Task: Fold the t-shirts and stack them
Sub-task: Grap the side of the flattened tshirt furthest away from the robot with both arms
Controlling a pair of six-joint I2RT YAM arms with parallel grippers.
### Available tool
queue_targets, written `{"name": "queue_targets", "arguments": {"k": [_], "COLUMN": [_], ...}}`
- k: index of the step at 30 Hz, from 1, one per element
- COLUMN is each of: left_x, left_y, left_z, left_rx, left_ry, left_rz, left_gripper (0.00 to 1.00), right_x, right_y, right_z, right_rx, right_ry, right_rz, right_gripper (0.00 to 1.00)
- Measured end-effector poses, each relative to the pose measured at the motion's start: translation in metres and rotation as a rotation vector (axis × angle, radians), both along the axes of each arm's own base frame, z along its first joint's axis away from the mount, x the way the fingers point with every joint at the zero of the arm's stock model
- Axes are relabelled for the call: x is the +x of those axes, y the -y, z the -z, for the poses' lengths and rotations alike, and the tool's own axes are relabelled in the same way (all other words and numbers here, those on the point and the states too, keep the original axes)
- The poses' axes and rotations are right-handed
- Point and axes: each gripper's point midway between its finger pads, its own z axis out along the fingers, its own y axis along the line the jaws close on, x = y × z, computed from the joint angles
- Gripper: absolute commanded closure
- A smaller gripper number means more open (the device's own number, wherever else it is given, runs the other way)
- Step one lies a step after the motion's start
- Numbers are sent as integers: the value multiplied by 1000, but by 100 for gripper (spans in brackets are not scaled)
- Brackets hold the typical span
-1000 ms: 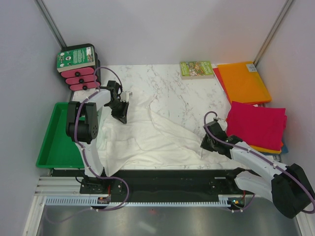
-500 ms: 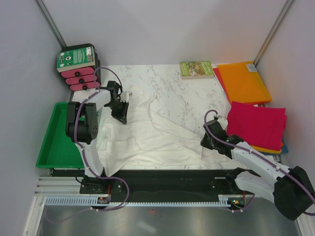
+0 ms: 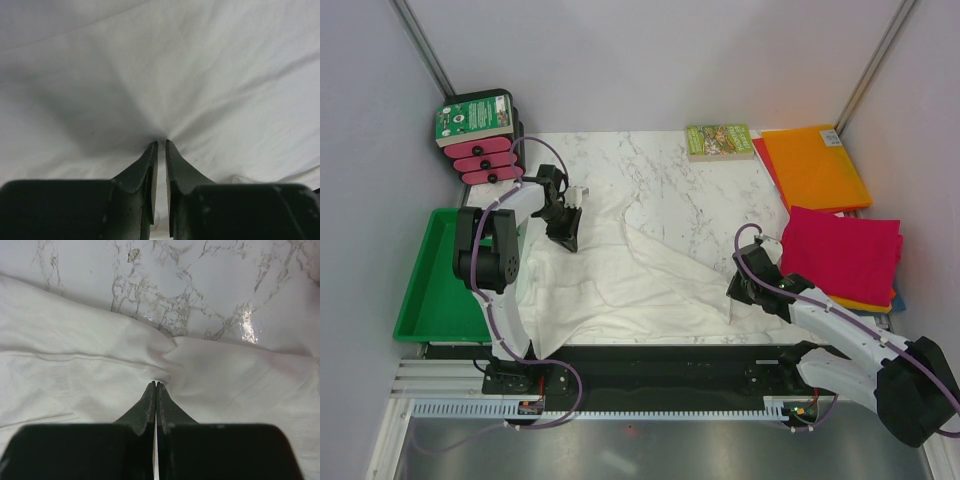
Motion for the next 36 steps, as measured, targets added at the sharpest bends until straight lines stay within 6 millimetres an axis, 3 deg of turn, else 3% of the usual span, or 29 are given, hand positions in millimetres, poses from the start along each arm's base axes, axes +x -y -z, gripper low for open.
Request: {"name": "queue_targets", "arguments": {"k": [6, 14, 21, 25, 27, 30, 31, 32, 34, 36], "left_x": [0, 0, 4, 30, 61, 92, 102, 112, 116, 114], "left_y": [0, -1, -4, -4, -2, 1, 2, 4, 7, 7], "left_z": [-1, -1, -7, -29, -55, -80, -86, -93, -96, -94], "left_rx": [0, 4, -1, -13, -20, -34, -41, -53, -66, -70], "left_ry": [4, 7, 35, 107, 203, 289, 315, 343, 354, 340], "left_rz": [0, -1, -40, -67, -81, -97, -102, -108, -113, -116], "left_gripper": [82, 82, 80, 78, 78, 78, 77, 77, 78, 78], "right_x": [5, 37, 39, 40, 40, 40, 40, 40, 40, 39], "right_y": [3, 2, 5, 4, 4, 4, 4, 4, 6, 8], "right_z": [-12, -74, -71, -68, -66, -62, -60, -59, -54, -46], "right_rx": [-3, -16, -48, -53, -57, -65, -68, -73, -88, -110], "right_ry": [46, 204, 192, 183, 176, 164, 159, 154, 140, 114], "right_rz": [13, 36, 37, 35, 33, 31, 31, 31, 36, 41], "right_gripper": [100, 100, 100, 100, 100, 100, 83, 76, 63, 57]}}
